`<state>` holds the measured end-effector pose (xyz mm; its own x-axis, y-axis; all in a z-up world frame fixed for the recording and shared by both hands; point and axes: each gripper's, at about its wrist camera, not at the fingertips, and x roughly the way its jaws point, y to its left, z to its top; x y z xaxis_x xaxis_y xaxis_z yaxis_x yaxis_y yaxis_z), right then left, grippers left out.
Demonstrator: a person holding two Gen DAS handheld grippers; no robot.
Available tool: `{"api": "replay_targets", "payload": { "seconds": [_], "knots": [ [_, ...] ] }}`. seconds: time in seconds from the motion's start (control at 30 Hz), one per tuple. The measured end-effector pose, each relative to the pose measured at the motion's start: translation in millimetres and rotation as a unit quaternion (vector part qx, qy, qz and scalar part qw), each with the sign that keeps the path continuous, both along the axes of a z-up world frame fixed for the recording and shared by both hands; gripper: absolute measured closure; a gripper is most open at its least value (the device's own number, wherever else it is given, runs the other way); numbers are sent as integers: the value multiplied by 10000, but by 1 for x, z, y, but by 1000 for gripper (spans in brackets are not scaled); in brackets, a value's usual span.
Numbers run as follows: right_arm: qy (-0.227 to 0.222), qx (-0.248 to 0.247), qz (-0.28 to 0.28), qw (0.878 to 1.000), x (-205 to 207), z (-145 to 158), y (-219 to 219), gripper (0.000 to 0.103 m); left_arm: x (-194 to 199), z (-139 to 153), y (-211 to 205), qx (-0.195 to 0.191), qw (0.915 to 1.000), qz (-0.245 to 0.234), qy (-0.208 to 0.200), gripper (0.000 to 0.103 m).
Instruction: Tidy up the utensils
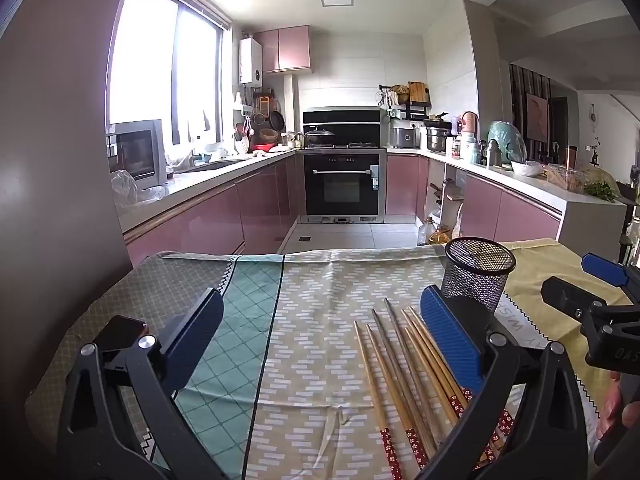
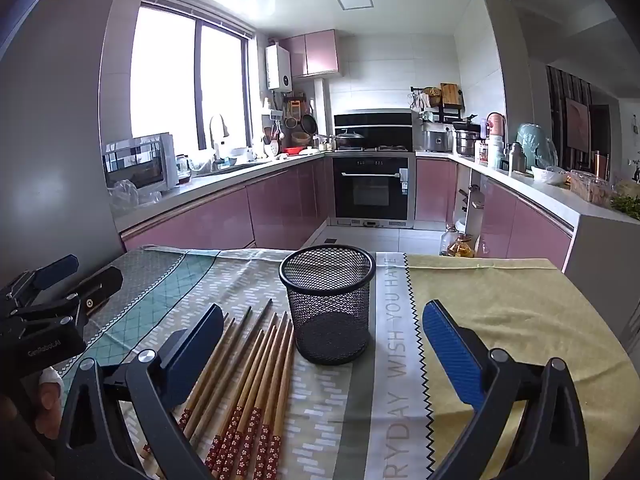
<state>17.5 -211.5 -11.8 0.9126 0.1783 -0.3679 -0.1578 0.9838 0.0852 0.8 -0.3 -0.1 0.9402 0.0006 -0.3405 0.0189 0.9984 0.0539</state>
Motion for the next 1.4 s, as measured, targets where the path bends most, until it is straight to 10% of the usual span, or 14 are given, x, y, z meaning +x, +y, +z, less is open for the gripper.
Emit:
{"api": "replay_targets", "payload": {
  "seconds": [1.4],
  "knots": [
    [-351, -7, -21, 9994, -6, 10, 5, 6, -20, 4, 4, -129, 9979, -62, -625, 6]
  ]
}}
